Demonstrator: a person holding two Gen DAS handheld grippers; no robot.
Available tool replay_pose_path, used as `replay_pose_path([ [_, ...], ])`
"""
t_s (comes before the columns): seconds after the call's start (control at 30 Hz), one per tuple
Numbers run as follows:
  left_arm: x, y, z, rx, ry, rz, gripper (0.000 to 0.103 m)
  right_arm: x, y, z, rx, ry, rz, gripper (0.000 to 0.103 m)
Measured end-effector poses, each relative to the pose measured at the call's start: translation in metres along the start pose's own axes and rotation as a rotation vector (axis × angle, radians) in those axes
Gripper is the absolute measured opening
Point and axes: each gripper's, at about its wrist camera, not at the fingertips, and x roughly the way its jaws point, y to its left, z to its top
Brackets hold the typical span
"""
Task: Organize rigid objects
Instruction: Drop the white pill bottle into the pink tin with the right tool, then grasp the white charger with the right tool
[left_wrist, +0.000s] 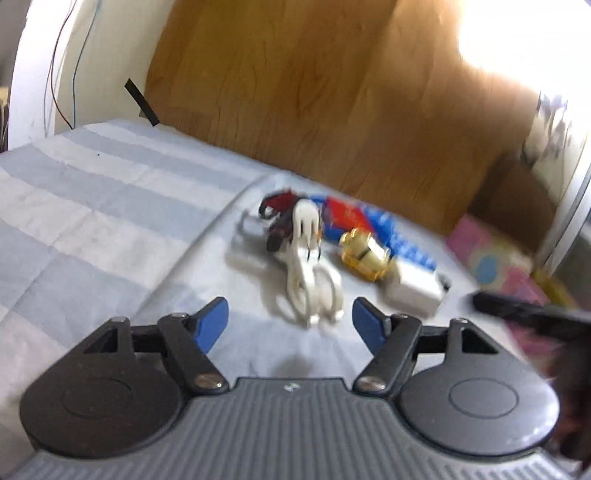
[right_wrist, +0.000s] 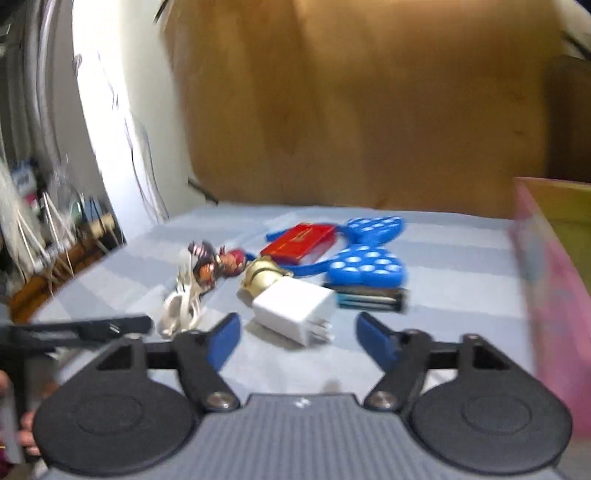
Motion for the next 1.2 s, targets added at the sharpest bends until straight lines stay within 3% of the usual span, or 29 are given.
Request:
replay_pose_path([
  [0.07,-0.002,0.003,0.001,-0.022,-0.014,-0.01,0.076,0.023,0.012,0.003,-0.003,0.038,-0.042,0.084],
  [0.17,0.001,0.002,0.002,-0.035,-0.007,-0.026,0.076,0.054,0.014,0.012,0.052,0.108,-0.026,0.085],
  [0.2,0.001,0.003,0.002,-0.037,-0.008,-0.026,0.076,0.061,0.017,0.01,0.034,0.125,-0.067,0.074],
  [0.27,-0.001,-0.001,0.0,-0.034,-0.013,-0.025,0.076,0.063,0.018,0.005,0.011,0.138,-0.093,0.069],
  [0.47,0.003,-0.011,-0.005,0.023,-0.006,-0.024,0.076,-0.008,0.006,-0.035,-0.033,0.145,-0.03,0.069],
  [0.6,0.006,-0.043,-0.008,0.148,0.037,-0.017,0.076,-0.081,-0.016,-0.075,-0.054,0.115,-0.083,0.069],
  [0.7,0.004,-0.086,-0.009,0.164,0.107,-0.169,0.076,-0.118,-0.03,-0.095,-0.01,0.083,-0.169,0.073],
  [0.77,0.004,-0.124,-0.012,0.199,0.178,-0.281,0.076,-0.136,-0.036,-0.104,0.02,0.032,-0.219,0.089],
  [0.9,0.013,-0.18,-0.025,0.229,0.333,-0.441,0.075,-0.155,-0.036,-0.112,0.022,-0.031,-0.196,0.092],
  [1.03,0.028,-0.214,-0.043,0.292,0.464,-0.459,0.065,-0.145,-0.036,-0.115,0.01,-0.008,-0.198,0.091],
  [1.2,0.036,-0.223,-0.054,0.317,0.503,-0.449,0.064,-0.14,-0.036,-0.117,0.016,-0.007,-0.176,0.089],
])
